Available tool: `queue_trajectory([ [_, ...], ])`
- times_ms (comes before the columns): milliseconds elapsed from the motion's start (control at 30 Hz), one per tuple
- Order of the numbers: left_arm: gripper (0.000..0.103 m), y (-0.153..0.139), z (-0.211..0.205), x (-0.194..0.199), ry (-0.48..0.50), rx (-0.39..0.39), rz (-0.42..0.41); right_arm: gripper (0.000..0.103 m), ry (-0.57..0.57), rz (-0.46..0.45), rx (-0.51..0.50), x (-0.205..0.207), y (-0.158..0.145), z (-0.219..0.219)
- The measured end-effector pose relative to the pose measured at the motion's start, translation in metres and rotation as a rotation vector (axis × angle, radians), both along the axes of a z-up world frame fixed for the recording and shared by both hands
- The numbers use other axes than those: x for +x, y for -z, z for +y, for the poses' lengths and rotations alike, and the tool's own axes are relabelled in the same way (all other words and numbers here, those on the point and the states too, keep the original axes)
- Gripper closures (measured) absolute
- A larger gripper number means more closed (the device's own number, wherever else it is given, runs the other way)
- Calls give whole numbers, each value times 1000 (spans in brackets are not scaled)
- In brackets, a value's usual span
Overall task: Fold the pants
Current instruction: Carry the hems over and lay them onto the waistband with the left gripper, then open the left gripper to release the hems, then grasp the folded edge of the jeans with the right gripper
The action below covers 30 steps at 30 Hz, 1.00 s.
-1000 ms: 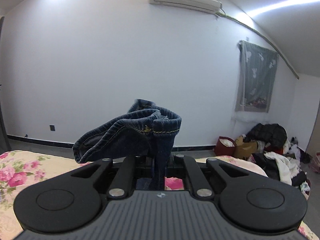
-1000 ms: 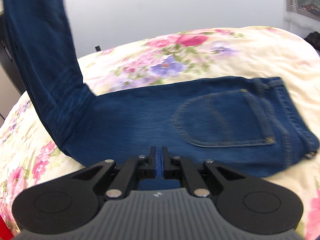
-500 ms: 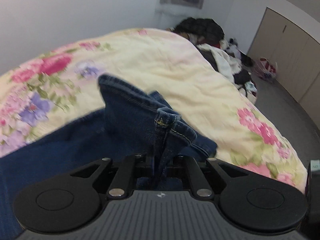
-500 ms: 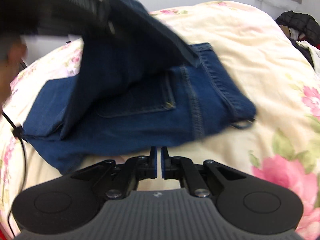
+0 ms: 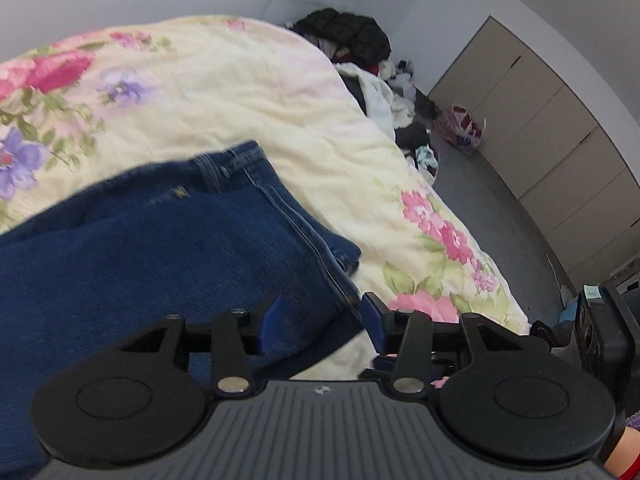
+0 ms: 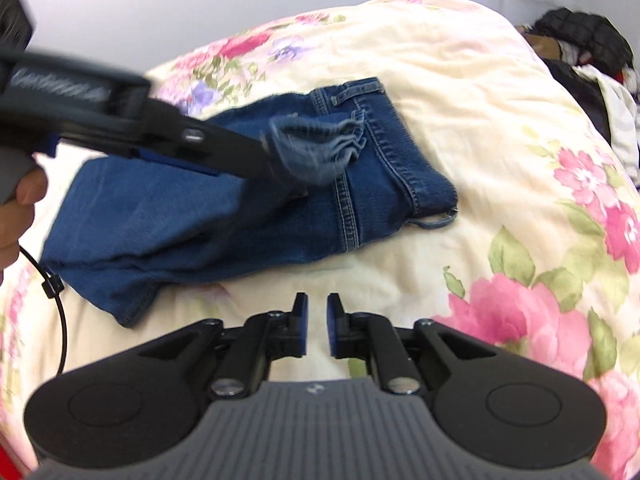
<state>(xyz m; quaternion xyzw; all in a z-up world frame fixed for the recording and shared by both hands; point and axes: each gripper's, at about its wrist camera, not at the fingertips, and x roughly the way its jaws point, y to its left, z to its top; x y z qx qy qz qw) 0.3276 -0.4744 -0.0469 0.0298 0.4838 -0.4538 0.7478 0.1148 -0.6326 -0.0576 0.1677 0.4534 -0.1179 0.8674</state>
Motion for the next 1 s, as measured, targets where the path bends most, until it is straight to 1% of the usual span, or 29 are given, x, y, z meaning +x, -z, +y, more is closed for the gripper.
queue_trajectory([
  [67, 48, -11, 16, 6, -29, 5, -43, 80, 24, -19, 17, -6, -8, -2],
  [133, 47, -18, 34, 14, -72, 36, -101, 77, 47, -33, 23, -8, -14, -3],
  [233, 47, -19, 65, 29, -151, 112, -170, 66, 99, -67, 75, -11, -20, -15],
  [367, 47, -8, 107, 54, -232, 179, -179, 66, 203, -131, 232, -5, -11, -41],
  [400, 47, -4, 117, 59, -246, 196, -185, 66, 226, -146, 256, 1, -8, -47],
  [567, 47, 17, 152, 87, -311, 301, -246, 61, 279, -167, 269, 37, 11, -68],
  [667, 47, 30, 167, 103, -330, 339, -254, 61, 289, -180, 307, 60, 30, -84],
  [833, 47, 47, 187, 119, -363, 366, -263, 61, 295, -198, 385, 83, 62, -107],
  [933, 47, 53, 195, 125, -386, 358, -245, 60, 317, -211, 471, 82, 79, -115],
  [1000, 47, 54, 200, 126, -397, 348, -235, 67, 326, -213, 474, 79, 81, -114],
])
